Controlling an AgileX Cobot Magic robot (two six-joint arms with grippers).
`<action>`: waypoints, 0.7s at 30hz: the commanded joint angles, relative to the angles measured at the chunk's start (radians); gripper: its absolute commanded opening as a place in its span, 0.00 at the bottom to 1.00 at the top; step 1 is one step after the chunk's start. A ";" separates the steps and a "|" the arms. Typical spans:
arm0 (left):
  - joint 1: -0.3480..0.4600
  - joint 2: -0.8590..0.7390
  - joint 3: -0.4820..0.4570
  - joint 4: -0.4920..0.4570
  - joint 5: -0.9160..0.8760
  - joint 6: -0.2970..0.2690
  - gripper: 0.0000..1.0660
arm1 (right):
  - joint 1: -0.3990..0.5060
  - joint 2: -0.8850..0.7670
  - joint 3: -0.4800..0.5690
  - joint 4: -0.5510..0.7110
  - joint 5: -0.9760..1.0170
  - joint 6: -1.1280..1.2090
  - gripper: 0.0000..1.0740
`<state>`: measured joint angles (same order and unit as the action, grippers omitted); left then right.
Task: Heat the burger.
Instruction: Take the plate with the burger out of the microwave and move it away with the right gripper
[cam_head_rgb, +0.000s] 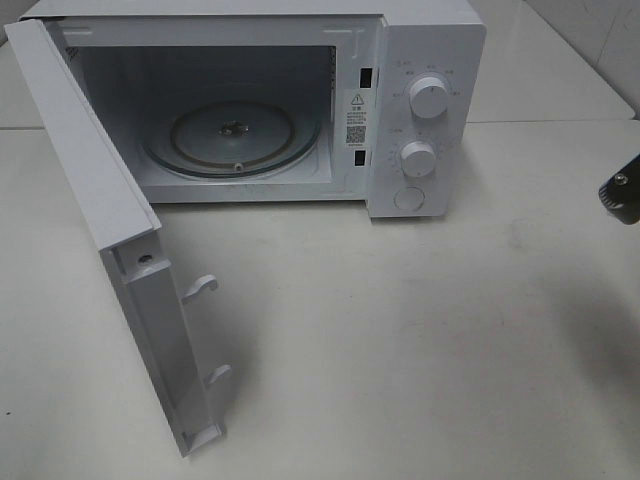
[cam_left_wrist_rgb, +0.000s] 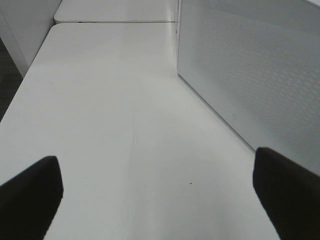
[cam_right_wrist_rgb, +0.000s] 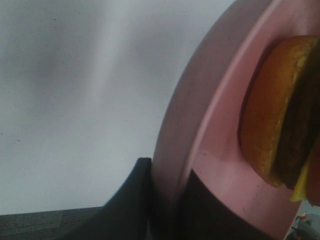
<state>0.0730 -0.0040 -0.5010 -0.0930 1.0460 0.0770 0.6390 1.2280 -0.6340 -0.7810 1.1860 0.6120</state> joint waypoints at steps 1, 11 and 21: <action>0.001 -0.021 0.004 0.001 -0.007 -0.007 0.92 | -0.007 0.032 -0.009 -0.072 0.085 0.088 0.03; 0.001 -0.021 0.004 0.001 -0.007 -0.007 0.92 | -0.007 0.100 -0.009 -0.070 0.081 0.237 0.05; 0.001 -0.021 0.004 0.001 -0.007 -0.007 0.92 | -0.007 0.216 -0.009 -0.061 0.066 0.312 0.06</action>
<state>0.0730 -0.0040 -0.5010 -0.0930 1.0460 0.0770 0.6390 1.4280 -0.6370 -0.7820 1.1680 0.8970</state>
